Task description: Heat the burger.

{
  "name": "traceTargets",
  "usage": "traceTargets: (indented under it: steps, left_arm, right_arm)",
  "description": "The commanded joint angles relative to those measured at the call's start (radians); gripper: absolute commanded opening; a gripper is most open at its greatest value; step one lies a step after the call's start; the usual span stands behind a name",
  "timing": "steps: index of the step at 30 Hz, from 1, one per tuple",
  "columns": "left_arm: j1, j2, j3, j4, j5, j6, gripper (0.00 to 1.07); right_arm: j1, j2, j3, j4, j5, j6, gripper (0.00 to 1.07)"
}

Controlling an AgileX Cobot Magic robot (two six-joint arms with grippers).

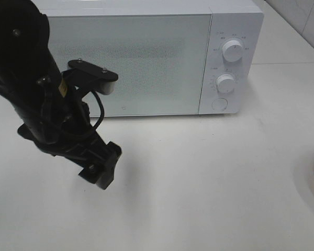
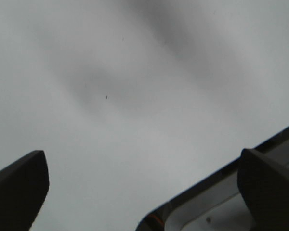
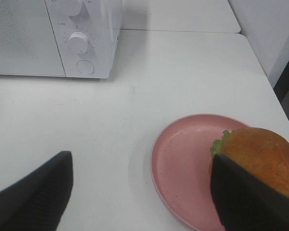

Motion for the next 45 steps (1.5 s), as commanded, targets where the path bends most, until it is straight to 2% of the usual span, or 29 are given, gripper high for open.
traceTargets:
  steps: [1,3,5,6,8,9,11,14,16,19,21,22,24,26,27,28,29,31,32,34,35,36,37,39,40,45]
  left_arm:
    - [0.009,-0.011,0.004,-0.011,0.090,-0.011,1.00]
    - [0.018,-0.013,0.004,-0.014,0.109,-0.011,1.00]
    - [0.079,-0.031,0.008,-0.034,0.149,-0.011,1.00]
    - [0.079,-0.031,0.008,-0.034,0.149,-0.011,1.00]
    - [0.190,-0.081,0.008,-0.057,0.186,0.011,1.00]
    - [0.190,-0.081,0.008,-0.057,0.186,0.011,1.00]
    - [0.290,-0.142,0.008,-0.058,0.229,0.027,1.00]
    - [0.323,-0.166,0.008,-0.055,0.247,0.030,1.00]
    - [0.437,-0.263,0.017,-0.053,0.312,0.060,1.00]
    - [0.465,-0.295,0.027,-0.049,0.317,0.064,1.00]
    - [0.548,-0.431,0.093,-0.025,0.311,0.066,1.00]
    - [0.548,-0.431,0.093,-0.025,0.311,0.066,1.00]
    - [0.582,-0.541,0.175,-0.017,0.295,0.068,1.00]
    - [0.583,-0.574,0.199,-0.014,0.292,0.068,1.00]
    - [0.583,-0.656,0.254,0.005,0.289,0.069,1.00]
    - [0.583,-0.656,0.254,0.005,0.289,0.069,1.00]
    - [0.583,-0.740,0.301,0.016,0.281,0.070,1.00]
    - [0.583,-0.775,0.322,0.025,0.277,0.070,1.00]
    - [0.583,-0.862,0.370,0.040,0.256,0.070,1.00]
    - [0.583,-0.898,0.393,0.042,0.252,0.070,1.00]
    - [0.583,-0.987,0.437,0.044,0.244,0.070,1.00]
    - [0.583,-0.987,0.437,0.044,0.244,0.070,1.00]
    - [0.583,-1.073,0.471,0.044,0.244,0.070,1.00]
    - [0.583,-1.106,0.486,0.044,0.245,0.070,1.00]
    - [0.583,-1.176,0.518,0.044,0.249,0.070,1.00]
    - [0.583,-1.331,0.520,0.048,0.247,0.073,1.00]
  right_arm:
    - [-0.006,-0.027,0.000,-0.002,-0.008,0.005,0.75]
    - [-0.006,-0.027,0.000,-0.002,-0.008,0.005,0.75]
    - [-0.006,-0.027,0.000,-0.002,-0.008,0.005,0.75]
    - [-0.006,-0.027,0.000,-0.002,-0.008,0.005,0.75]
    - [-0.006,-0.027,0.000,-0.002,-0.008,0.005,0.75]
    - [-0.006,-0.027,0.000,-0.002,-0.008,0.005,0.75]
    - [-0.006,-0.027,0.000,-0.002,-0.008,0.005,0.75]
    - [-0.006,-0.027,0.000,-0.002,-0.008,0.005,0.75]
    - [-0.006,-0.027,0.000,-0.002,-0.008,0.005,0.75]
    - [-0.006,-0.027,0.000,-0.002,-0.008,0.005,0.75]
    - [-0.006,-0.027,0.000,-0.002,-0.008,0.005,0.75]
    - [-0.006,-0.027,0.000,-0.002,-0.008,0.005,0.75]
    - [-0.006,-0.027,0.000,-0.002,-0.008,0.005,0.75]
    - [-0.006,-0.027,0.000,-0.002,-0.008,0.005,0.75]
    - [-0.006,-0.027,0.000,-0.002,-0.008,0.005,0.75]
    - [-0.006,-0.027,0.000,-0.002,-0.008,0.005,0.75]
    - [-0.006,-0.027,0.000,-0.002,-0.008,0.005,0.75]
    - [-0.006,-0.027,0.000,-0.002,-0.008,0.005,0.75]
    - [-0.006,-0.027,0.000,-0.002,-0.008,0.005,0.75]
    - [-0.006,-0.027,0.000,-0.002,-0.008,0.005,0.75]
    - [-0.006,-0.027,0.000,-0.002,-0.008,0.005,0.75]
    - [-0.006,-0.027,0.000,-0.002,-0.008,0.005,0.75]
    - [-0.006,-0.027,0.000,-0.002,-0.008,0.005,0.75]
    - [-0.006,-0.027,0.000,-0.002,-0.008,0.005,0.75]
    - [-0.006,-0.027,0.000,-0.002,-0.008,0.005,0.75]
    - [-0.006,-0.027,0.000,-0.002,-0.008,0.005,0.75]
